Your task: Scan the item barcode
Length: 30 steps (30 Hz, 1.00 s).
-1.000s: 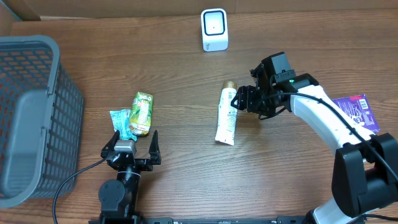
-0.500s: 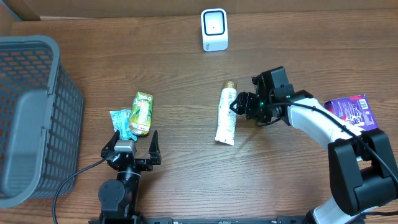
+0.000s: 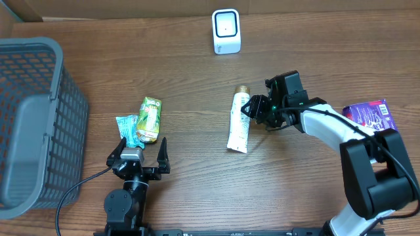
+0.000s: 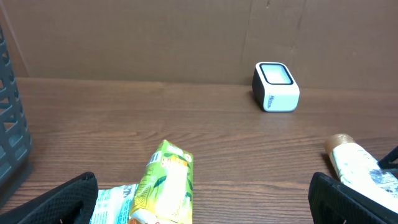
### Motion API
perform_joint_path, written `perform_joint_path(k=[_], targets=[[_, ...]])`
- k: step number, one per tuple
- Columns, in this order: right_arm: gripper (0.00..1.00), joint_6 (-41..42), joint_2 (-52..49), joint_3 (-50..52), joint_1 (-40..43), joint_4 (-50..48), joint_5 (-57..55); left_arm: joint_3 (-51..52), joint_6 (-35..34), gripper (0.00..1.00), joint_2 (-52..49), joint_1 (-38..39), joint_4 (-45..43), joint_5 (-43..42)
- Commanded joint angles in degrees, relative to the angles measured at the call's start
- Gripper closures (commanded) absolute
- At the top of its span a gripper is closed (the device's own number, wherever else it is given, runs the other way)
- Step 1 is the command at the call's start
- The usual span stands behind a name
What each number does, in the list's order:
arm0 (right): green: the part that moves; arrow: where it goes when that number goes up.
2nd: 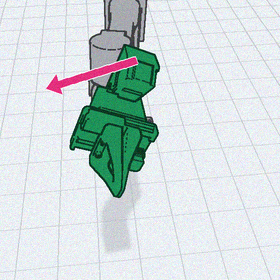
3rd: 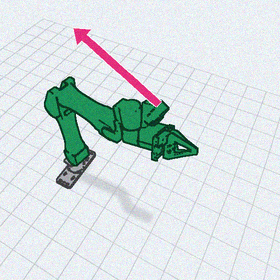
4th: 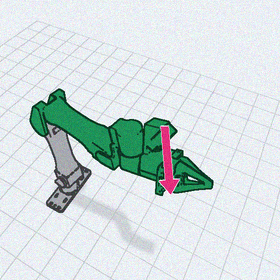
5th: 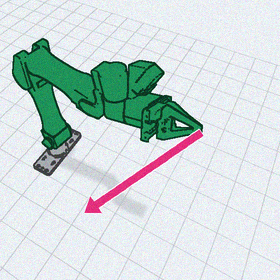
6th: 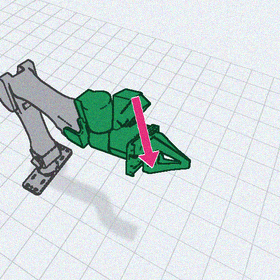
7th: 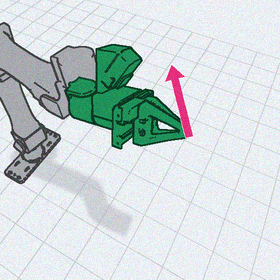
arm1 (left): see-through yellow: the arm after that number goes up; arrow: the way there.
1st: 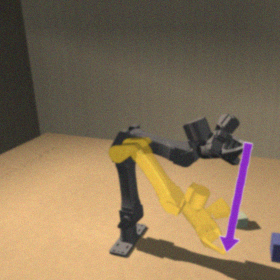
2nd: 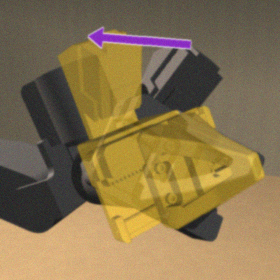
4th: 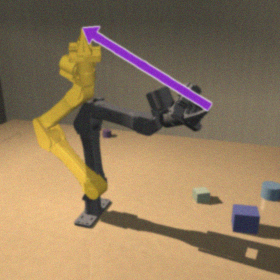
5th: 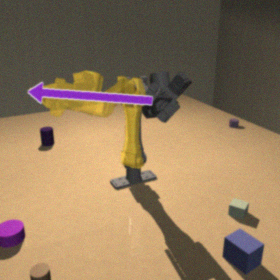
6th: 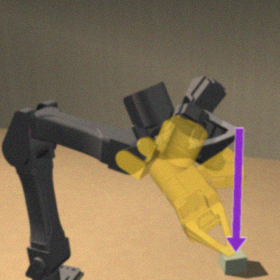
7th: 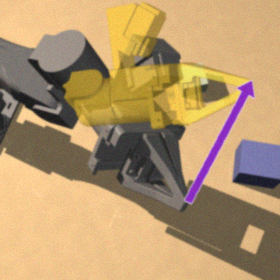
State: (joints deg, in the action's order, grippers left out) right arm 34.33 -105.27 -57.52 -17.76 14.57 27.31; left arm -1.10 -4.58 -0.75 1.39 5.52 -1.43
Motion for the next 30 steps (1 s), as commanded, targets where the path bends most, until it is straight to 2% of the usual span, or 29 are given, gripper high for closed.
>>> perform_joint_path(k=[1,9,12,15,18,21,24,28,30], targets=[[0.45,3.48,-1.60,0.57,-0.17,-1.27,2.38,0.37,-1.01,0.00,0.50,-0.39,-0.20,0.39],[0.58,7.04,-3.58,0.59,-0.26,-2.23,2.43,0.37,-1.01,0.00,0.50,-0.39,-0.17,0.39],[0.68,11.23,-5.88,0.59,-0.28,-4.81,3.08,0.37,-1.01,0.00,0.50,-0.39,-0.17,0.39],[0.80,11.54,-6.36,0.59,-0.26,-5.49,3.74,0.37,-1.01,0.01,0.50,-0.39,-0.17,0.39],[0.96,11.50,-6.34,0.57,-0.26,-5.35,4.59,0.37,-1.01,0.00,0.50,-0.39,-0.17,0.39],[0.96,10.49,-5.73,0.42,0.00,-5.55,7.10,0.37,-1.01,0.01,0.50,-0.39,-0.17,0.39],[0.96,4.79,-2.84,0.07,0.81,-5.44,10.91,0.37,-1.01,0.01,0.50,-0.39,-0.17,0.39],[0.96,-2.62,4.35,-0.87,1.75,-3.87,16.55,0.37,-1.01,0.01,0.50,-0.39,-0.17,0.39],[0.96,-3.37,9.03,-1.77,2.27,-2.71,19.04,0.37,-1.01,0.00,0.50,-0.39,-0.17,0.39]])
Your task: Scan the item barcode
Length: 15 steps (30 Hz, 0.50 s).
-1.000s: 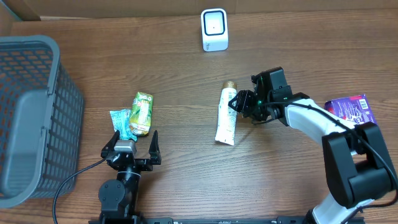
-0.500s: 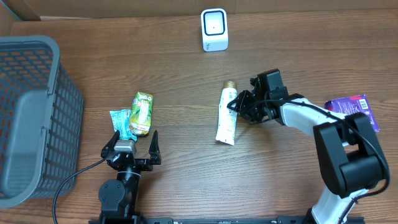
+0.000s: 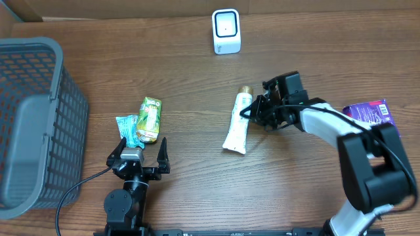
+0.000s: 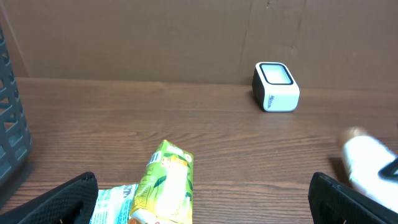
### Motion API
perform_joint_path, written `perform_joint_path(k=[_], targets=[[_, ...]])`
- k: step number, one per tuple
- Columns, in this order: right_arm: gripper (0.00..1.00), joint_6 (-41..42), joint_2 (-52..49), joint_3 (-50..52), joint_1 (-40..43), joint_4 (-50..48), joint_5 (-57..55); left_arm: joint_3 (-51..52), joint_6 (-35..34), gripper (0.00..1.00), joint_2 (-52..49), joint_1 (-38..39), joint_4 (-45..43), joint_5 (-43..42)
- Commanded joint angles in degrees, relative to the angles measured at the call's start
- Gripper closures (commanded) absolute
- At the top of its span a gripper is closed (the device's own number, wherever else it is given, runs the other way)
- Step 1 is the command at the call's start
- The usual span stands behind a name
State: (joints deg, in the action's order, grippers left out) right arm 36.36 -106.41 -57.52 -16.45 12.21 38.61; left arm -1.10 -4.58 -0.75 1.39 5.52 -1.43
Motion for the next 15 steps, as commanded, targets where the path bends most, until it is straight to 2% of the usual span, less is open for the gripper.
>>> perform_joint_path(k=[1,9,15], targets=[[0.96,-5.40,12.09,-2.21,1.25,0.13,8.66,0.37,-1.01,0.00,0.50,-0.39,-0.17,0.39],[0.96,-5.40,26.27,-8.96,2.34,11.17,11.21,0.37,-1.01,0.01,0.50,-0.39,-0.17,0.39],[0.96,-5.38,28.44,-12.87,2.34,17.29,11.23,0.37,-1.01,0.00,0.50,-0.39,-0.17,0.39]])
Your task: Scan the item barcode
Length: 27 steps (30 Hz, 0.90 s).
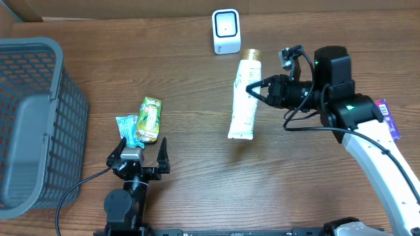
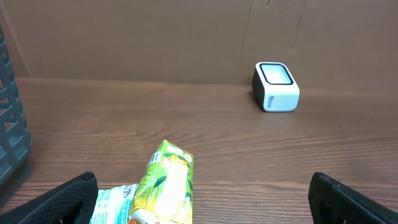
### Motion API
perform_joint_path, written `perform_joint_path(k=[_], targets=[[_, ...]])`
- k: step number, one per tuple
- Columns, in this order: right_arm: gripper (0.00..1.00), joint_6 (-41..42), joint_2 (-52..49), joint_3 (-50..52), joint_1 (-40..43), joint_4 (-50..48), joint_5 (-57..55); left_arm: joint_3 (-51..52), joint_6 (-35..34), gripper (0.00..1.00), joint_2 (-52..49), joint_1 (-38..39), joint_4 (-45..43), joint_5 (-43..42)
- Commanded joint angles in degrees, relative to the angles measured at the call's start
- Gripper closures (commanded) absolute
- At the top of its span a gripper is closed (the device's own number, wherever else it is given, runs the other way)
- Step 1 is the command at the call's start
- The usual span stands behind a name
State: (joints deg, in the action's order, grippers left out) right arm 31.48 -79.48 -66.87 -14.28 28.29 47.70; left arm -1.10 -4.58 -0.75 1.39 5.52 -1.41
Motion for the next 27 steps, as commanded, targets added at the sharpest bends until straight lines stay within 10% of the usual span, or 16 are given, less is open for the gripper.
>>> perform_joint_path(k=[1,15,27], targets=[[0.96,-0.52,1.49,-4.07,0.15,1.92,2.12,0.37,-1.01,0.01,0.50,-0.39,-0.17,0.37],[0.96,-1.60,1.46,-4.24,-0.52,2.86,-3.17,0.37,-1.01,0.00,0.50,-0.39,-0.17,0.37],[0.96,-5.79,-5.99,-9.14,-10.88,9.44,-44.24,0.37,-1.01,0.01,0.50,-0.39,-0.17,0.37]])
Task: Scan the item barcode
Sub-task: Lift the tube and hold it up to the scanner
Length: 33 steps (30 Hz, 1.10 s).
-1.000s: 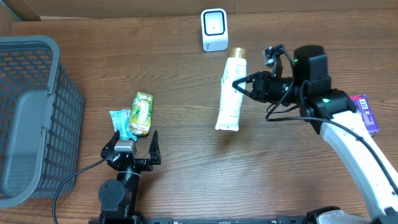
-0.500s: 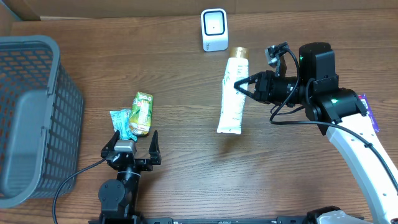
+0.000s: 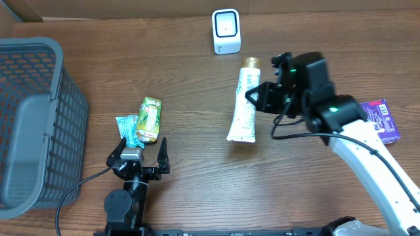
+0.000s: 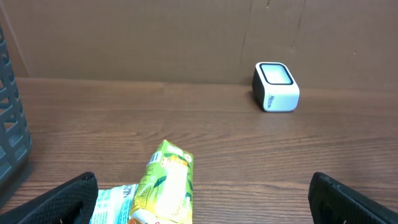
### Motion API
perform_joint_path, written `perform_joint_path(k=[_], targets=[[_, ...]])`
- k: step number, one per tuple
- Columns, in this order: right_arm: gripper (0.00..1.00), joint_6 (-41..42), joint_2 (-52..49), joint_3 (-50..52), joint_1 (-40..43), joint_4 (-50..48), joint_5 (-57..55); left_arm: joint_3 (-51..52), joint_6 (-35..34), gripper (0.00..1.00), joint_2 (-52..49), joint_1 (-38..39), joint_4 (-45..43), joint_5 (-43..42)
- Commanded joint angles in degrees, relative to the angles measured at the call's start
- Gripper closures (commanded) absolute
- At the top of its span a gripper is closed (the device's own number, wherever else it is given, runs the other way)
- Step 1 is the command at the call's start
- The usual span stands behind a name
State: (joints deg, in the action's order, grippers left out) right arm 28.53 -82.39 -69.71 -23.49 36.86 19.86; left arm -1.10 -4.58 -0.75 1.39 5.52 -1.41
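Observation:
The white tube (image 3: 243, 105) with a gold cap hangs above the table, cap pointing toward the white scanner (image 3: 226, 31). My right gripper (image 3: 253, 96) is shut on the tube's middle from the right. The scanner (image 4: 276, 87) stands at the table's far edge, with its window facing up. At the near left, my left gripper (image 3: 140, 155) rests open on the table. Its dark fingers (image 4: 59, 200) show at both lower corners of the left wrist view, nothing between them.
A green packet (image 3: 149, 119) and a teal packet (image 3: 126, 129) lie just beyond the left gripper; the green packet (image 4: 168, 185) fills the lower left wrist view. A grey mesh basket (image 3: 33, 124) occupies the left side. A purple pack (image 3: 378, 119) lies at the right.
The right arm has shifted left, and the held tube sits slightly nearer me, its cap a little farther from the scanner. The left arm and the packets have not moved.
At first the tube lay on the table with my right gripper at its right side. A second later it had slid slightly left, still on the table. Then it was lifted with its cap close to the scanner, and it is now held a little back from there.

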Motion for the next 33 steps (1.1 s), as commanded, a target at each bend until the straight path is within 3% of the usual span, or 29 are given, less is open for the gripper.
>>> perform_joint_path(k=[1,8,12,18,25,33], targets=[[0.96,-3.87,-5.20,-9.44,-1.99,2.86,-19.34,0.37,-1.01,0.00,0.50,-0.39,-0.17,0.37],[0.96,-13.46,-23.30,-41.05,-2.03,19.15,-37.24,0.37,-1.01,0.00,0.50,-0.39,-0.17,0.37],[0.96,-20.02,-32.06,-53.57,-2.27,20.04,-49.81,0.37,-1.01,0.01,0.50,-0.39,-0.17,0.37],[0.96,-42.42,-41.00,-54.66,-3.96,-1.36,-70.69,0.37,-1.01,0.01,0.50,-0.39,-0.17,0.37],[0.96,-75.65,-50.82,-54.64,-4.26,-25.27,-74.62,0.37,-1.01,0.00,0.50,-0.39,-0.17,0.37],[0.96,-90.68,-58.84,-54.64,-4.26,-37.62,-72.19,0.37,-1.01,0.00,0.50,-0.39,-0.17,0.37]])
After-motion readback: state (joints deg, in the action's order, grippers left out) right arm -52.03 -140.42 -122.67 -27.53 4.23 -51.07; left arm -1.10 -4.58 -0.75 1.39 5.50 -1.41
